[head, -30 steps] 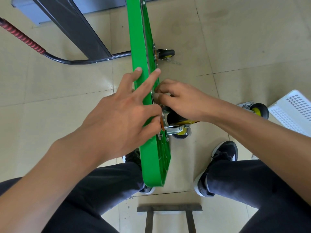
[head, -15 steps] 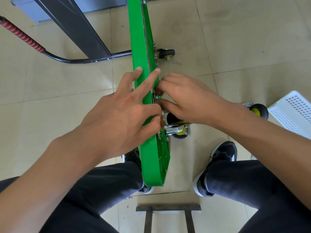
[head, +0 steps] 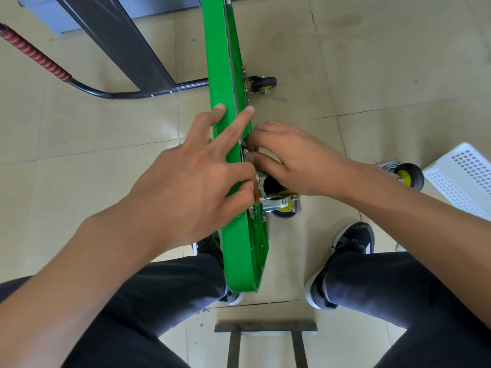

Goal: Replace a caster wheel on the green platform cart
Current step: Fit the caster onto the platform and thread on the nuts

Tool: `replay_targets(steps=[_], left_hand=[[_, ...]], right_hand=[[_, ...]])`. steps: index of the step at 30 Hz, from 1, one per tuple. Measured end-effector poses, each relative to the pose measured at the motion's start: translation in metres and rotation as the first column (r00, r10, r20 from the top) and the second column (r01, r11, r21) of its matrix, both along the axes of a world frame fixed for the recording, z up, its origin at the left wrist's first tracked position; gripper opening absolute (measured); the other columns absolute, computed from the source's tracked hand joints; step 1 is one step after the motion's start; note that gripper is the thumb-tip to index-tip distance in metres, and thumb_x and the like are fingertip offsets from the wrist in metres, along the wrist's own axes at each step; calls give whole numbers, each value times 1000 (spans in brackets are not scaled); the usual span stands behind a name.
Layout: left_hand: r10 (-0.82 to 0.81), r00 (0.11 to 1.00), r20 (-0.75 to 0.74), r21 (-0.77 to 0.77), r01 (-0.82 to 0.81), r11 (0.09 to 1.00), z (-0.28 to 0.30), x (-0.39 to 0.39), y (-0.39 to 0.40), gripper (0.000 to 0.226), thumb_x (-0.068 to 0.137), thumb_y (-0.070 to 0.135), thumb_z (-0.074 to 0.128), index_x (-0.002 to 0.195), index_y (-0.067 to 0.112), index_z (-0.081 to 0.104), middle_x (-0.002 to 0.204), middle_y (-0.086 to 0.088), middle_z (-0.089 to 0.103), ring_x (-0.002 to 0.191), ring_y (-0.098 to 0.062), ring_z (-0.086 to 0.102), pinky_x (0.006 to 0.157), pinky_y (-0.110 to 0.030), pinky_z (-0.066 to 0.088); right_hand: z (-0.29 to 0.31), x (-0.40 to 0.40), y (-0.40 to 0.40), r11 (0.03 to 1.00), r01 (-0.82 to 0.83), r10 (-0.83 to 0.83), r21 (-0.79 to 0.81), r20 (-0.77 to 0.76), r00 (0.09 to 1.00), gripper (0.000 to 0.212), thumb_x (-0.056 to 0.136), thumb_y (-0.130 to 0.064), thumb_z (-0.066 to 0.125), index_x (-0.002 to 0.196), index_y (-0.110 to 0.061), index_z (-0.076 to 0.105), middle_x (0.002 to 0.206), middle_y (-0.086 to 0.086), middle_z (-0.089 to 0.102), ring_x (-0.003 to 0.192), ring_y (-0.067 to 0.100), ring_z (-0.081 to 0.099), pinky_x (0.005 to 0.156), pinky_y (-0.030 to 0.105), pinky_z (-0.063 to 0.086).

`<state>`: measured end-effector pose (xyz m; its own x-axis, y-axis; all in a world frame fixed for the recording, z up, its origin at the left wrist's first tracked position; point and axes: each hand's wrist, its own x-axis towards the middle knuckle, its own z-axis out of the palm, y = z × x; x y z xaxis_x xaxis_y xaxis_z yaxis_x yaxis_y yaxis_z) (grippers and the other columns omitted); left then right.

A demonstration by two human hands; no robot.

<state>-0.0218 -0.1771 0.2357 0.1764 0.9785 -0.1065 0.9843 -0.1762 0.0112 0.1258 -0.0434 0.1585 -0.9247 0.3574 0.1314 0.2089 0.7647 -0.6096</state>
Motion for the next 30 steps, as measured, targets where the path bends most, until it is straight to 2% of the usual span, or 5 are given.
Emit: replay_targets(steps=[10, 14, 19, 24, 30], left_hand=[[-7, 1000, -8, -3, 7, 1000, 0, 1, 0, 40, 97, 47, 32, 92, 31, 69, 163, -14, 25, 144, -46, 26, 57, -45, 56], [-3, 1000, 13, -12, 3, 1000, 1, 2, -1, 43, 97, 48, 31, 95, 32, 71, 162, -14, 26, 145, -46, 24, 74, -52, 58], [26, 996, 87, -18, -25, 1000, 3, 0, 0, 42, 97, 48, 33, 101, 31, 71, 162, -13, 27, 145, -43, 24, 100, -59, 47], [56, 986, 158, 47, -64, 997, 9, 1, 11, 40, 96, 47, 40, 110, 27, 71, 157, -10, 39, 145, -37, 30, 107, -60, 39], [-29, 982, 184, 54, 19, 998, 9, 29, 43, 45, 93, 48, 36, 121, 27, 65, 154, -5, 44, 146, -29, 32, 108, -53, 41]], right_hand=[[7, 4, -1, 1000, 23, -23, -1, 75, 997, 21, 103, -29, 49, 107, -12, 60, 102, 8, 62, 102, 25, 54, 83, 50, 49], [10, 5, -1, 999, 41, -42, 6, 91, 995, 22, 103, -31, 49, 109, -13, 61, 105, 7, 63, 105, 26, 55, 86, 50, 49], [12, 8, 1, 999, 45, -45, 7, 125, 991, 24, 102, -29, 49, 114, -14, 63, 109, 6, 64, 109, 27, 55, 89, 50, 49], [29, 21, 19, 997, 73, -79, 36, 178, 981, 27, 103, -28, 50, 120, -14, 64, 118, 6, 64, 115, 25, 55, 97, 45, 46], [56, 77, 59, 972, 234, -236, 34, 231, 944, 24, 103, -27, 52, 117, -18, 69, 117, 1, 69, 108, 17, 59, 90, 33, 46]])
